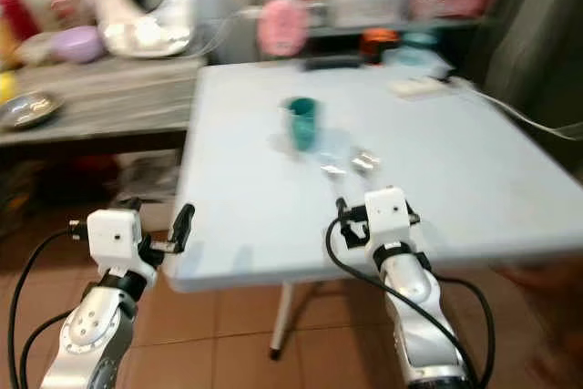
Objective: Setting the table
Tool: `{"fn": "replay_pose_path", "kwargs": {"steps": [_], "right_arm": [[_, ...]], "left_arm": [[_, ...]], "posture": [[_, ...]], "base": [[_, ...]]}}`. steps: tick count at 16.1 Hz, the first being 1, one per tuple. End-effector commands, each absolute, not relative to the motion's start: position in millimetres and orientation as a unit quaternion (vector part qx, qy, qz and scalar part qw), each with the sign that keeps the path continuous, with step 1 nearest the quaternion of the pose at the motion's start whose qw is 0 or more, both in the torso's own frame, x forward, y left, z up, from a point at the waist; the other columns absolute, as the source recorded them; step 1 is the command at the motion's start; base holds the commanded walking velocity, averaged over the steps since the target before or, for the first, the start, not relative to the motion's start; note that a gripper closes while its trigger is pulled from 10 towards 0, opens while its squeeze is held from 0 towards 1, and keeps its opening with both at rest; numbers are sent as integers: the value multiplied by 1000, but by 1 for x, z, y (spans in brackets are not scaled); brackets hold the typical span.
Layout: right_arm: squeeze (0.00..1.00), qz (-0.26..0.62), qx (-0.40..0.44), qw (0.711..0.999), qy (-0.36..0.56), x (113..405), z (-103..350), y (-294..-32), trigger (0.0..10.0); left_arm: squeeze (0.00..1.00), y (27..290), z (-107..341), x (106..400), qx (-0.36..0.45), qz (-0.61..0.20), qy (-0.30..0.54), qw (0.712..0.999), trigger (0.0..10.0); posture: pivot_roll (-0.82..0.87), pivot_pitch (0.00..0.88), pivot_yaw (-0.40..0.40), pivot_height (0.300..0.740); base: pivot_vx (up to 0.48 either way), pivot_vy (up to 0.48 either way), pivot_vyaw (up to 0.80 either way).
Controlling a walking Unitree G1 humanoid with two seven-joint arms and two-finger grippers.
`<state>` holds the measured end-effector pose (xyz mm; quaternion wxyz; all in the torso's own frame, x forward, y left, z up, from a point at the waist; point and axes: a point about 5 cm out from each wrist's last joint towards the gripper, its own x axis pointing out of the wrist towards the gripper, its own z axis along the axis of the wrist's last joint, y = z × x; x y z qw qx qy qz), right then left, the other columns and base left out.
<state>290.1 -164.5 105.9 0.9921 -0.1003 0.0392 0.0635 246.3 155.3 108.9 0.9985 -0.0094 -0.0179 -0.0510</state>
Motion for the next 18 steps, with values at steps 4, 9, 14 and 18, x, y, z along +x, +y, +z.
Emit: {"fn": "replay_pose_path", "kwargs": {"steps": [4, 9, 14, 18], "right_arm": [[0, 70, -97, 993, 25, 291, 112, -158, 10000], [0, 71, -96, 992, 31, 287, 109, -158, 10000], [0, 57, -80, 994, 49, 277, 102, -163, 10000], [0, 23, -66, 996, 56, 265, 98, -174, 10000]], "left_arm": [[0, 159, 110, 245, -12, -44, -23, 999, 10000], [0, 158, 101, 234, -20, -73, 6, 997, 10000], [0, 148, 95, 219, -19, -170, 30, 985, 10000], [0, 146, 95, 218, -23, -204, 47, 978, 10000]], "posture": [[-225, 6, 63, 740], [-222, 17, 62, 740], [-217, 30, 62, 740], [-233, 47, 87, 740]], "base": [[240, 0, 0], [0, 0, 0], [0, 0, 0], [0, 0, 0]]}}
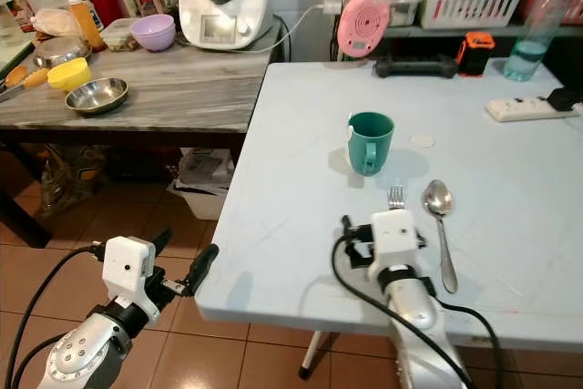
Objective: Setting the table
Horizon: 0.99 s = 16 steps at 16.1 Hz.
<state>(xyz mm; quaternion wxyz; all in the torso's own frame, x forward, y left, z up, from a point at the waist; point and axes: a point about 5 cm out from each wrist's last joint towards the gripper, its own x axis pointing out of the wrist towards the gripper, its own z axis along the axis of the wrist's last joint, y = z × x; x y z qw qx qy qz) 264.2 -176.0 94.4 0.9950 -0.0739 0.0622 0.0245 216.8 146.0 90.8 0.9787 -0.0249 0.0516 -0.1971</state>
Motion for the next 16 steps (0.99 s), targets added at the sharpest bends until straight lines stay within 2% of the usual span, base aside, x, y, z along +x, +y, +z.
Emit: {"fn": "replay_pose_path", "kwargs": {"steps": [1, 5, 12, 16], "right_arm": [[0, 23, -67, 996, 54, 264, 99, -174, 10000], [0, 29, -55, 996, 61, 268, 100, -170, 10000], [0, 46, -61, 995, 65, 276, 102, -168, 10000], [0, 50, -62, 995, 66, 277, 100, -168, 10000]], "left_arm": [[0, 148, 94, 218, -24, -196, 51, 979, 10000], [0, 150, 91, 224, -31, -181, 65, 981, 10000], [0, 146, 90, 225, -29, -173, 67, 982, 10000], [0, 144, 91, 226, -34, -179, 64, 981, 10000]], "posture": [[-233, 47, 87, 740], [-237, 47, 82, 740], [-224, 34, 57, 740], [-225, 28, 57, 740]], "base": [[0, 0, 0], [0, 0, -103], [0, 0, -796], [0, -62, -128]]}}
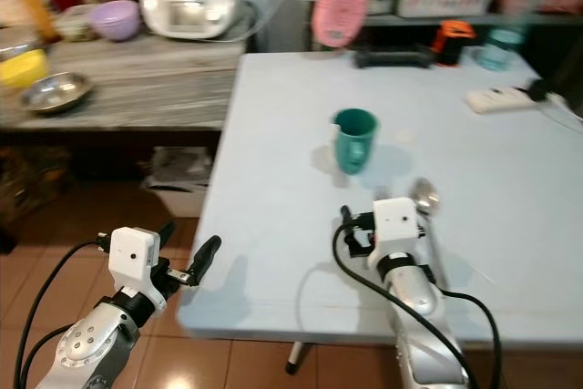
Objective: Setting the table
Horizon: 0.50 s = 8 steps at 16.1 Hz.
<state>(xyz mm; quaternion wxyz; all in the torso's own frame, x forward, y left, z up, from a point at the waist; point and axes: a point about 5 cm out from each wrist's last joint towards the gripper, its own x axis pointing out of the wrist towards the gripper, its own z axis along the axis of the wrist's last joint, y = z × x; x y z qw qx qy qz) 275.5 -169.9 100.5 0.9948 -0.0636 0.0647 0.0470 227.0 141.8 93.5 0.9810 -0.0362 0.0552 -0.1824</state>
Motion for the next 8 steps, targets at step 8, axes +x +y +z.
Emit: {"fn": "replay_pose_path", "kwargs": {"steps": [8], "right_arm": [[0, 50, -65, 994, 71, 276, 97, -170, 10000]], "left_arm": [[0, 144, 90, 228, -33, -181, 66, 981, 10000]], "posture": [[-226, 26, 62, 740]], "base": [[0, -270, 0]]}}
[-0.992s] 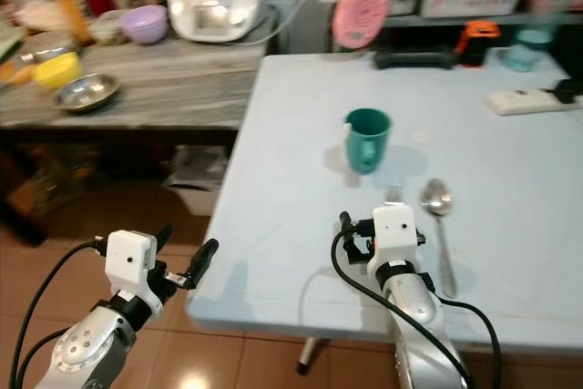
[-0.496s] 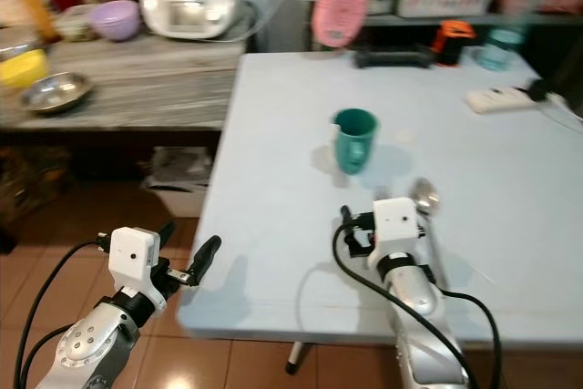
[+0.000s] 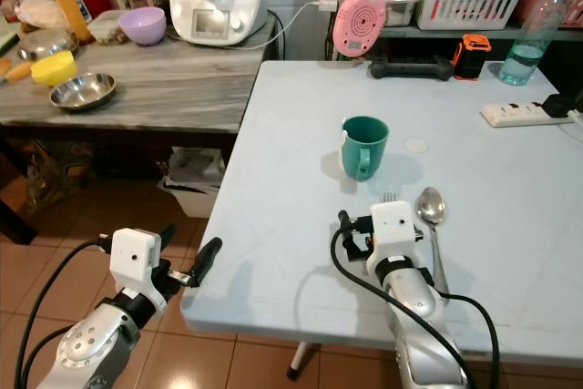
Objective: Setting the table
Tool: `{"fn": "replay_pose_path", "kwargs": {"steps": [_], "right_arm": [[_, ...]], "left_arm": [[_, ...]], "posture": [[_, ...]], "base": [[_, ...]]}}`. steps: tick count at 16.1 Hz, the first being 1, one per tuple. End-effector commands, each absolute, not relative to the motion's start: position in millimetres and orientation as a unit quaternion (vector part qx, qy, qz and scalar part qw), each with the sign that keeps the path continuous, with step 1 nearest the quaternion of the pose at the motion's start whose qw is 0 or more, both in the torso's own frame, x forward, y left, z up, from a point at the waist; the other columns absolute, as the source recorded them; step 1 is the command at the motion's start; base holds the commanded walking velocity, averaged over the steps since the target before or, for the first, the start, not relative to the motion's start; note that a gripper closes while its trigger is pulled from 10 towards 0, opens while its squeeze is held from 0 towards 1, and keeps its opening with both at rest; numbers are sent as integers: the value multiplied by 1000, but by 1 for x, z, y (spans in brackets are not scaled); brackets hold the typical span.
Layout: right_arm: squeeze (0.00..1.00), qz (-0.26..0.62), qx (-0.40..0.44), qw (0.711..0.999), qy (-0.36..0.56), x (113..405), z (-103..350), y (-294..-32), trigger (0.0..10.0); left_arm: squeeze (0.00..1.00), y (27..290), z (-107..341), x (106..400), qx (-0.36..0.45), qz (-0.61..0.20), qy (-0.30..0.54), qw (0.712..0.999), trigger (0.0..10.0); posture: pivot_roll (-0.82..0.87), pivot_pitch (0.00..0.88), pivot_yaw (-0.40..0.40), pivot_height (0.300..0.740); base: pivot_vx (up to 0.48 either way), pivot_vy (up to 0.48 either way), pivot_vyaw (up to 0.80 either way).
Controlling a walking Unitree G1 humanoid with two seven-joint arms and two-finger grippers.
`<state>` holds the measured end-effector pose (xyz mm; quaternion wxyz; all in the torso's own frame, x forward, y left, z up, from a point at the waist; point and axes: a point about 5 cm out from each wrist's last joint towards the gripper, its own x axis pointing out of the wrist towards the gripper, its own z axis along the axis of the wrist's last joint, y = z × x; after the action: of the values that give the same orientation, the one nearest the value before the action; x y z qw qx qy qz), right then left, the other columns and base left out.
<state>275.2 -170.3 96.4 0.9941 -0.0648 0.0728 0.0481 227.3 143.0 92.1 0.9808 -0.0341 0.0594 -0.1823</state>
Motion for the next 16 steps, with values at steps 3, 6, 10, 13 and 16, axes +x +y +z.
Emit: {"fn": "replay_pose_path", "kwargs": {"steps": [3, 6, 10, 13, 16], "right_arm": [[0, 49, -66, 994, 73, 276, 96, -170, 10000], [0, 48, -64, 994, 74, 276, 96, -171, 10000], [0, 48, -65, 994, 73, 277, 96, -170, 10000], [0, 48, -65, 994, 69, 277, 98, -170, 10000], [0, 50, -61, 995, 61, 277, 101, -168, 10000]], "left_arm": [[0, 143, 90, 228, -33, -182, 68, 980, 10000], [0, 143, 89, 228, -33, -182, 69, 980, 10000], [0, 145, 88, 228, -43, -171, 68, 982, 10000], [0, 146, 88, 229, -36, -166, 68, 983, 10000], [0, 146, 93, 232, -29, -160, 58, 985, 10000]], "posture": [[-226, 27, 59, 740], [-225, 27, 58, 740], [-227, 27, 60, 740], [-231, 28, 61, 740], [-232, 29, 64, 740]], "base": [[0, -270, 0], [0, -289, 0], [0, -133, 0], [0, 0, 0], [0, 0, 0]]}}
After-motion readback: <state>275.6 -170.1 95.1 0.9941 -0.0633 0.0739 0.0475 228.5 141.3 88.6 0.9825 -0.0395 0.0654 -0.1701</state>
